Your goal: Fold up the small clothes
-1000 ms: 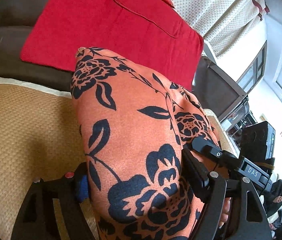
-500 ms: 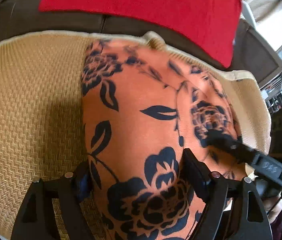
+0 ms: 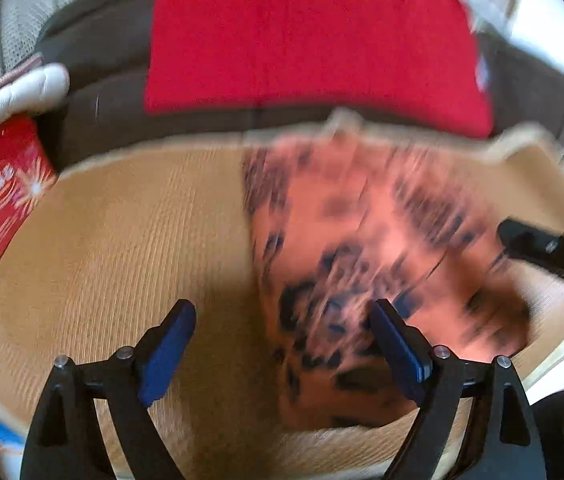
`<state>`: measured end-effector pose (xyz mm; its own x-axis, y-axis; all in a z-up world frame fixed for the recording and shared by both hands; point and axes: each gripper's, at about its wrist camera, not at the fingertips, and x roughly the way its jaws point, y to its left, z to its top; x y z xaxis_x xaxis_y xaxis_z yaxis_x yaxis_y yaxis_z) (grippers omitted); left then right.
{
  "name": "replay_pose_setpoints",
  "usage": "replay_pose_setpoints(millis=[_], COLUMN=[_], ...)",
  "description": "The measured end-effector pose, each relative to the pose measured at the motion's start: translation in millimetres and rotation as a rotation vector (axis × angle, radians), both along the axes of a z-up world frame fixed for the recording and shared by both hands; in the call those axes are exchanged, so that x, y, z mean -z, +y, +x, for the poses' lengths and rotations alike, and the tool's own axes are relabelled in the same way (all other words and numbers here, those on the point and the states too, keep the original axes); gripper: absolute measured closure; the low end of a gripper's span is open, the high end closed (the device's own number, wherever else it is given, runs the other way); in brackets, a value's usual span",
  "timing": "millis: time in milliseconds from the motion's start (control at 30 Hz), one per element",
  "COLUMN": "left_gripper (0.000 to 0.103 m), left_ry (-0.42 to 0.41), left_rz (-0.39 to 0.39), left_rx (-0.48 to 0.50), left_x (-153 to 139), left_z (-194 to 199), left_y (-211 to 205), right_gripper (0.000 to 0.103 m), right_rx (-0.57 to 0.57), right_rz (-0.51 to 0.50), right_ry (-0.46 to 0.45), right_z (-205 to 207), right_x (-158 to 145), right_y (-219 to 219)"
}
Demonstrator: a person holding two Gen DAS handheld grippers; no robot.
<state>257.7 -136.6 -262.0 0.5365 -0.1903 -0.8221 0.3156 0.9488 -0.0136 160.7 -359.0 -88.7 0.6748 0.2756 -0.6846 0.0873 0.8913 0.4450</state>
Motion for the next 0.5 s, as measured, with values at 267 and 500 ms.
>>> replay_pose_setpoints(millis=[267, 500], left_gripper=[0.012, 0.011], left_ry=[-0.070, -0.321], left_rz=[0.013, 0.022], left_rx=[-0.064, -0.106], left_x=[-31.4, -134.1], left_z=[-5.6, -63.8], left_y=[1.2, 2.3], right_gripper=[0.056, 0.047], right_rx=[0.051, 0.048], right_rz=[0.067, -0.039], right_ry=[0.196, 0.012], right_z=[2.6, -55.3], right_x=[19.6, -73.3], right_y=[-7.8, -9.9])
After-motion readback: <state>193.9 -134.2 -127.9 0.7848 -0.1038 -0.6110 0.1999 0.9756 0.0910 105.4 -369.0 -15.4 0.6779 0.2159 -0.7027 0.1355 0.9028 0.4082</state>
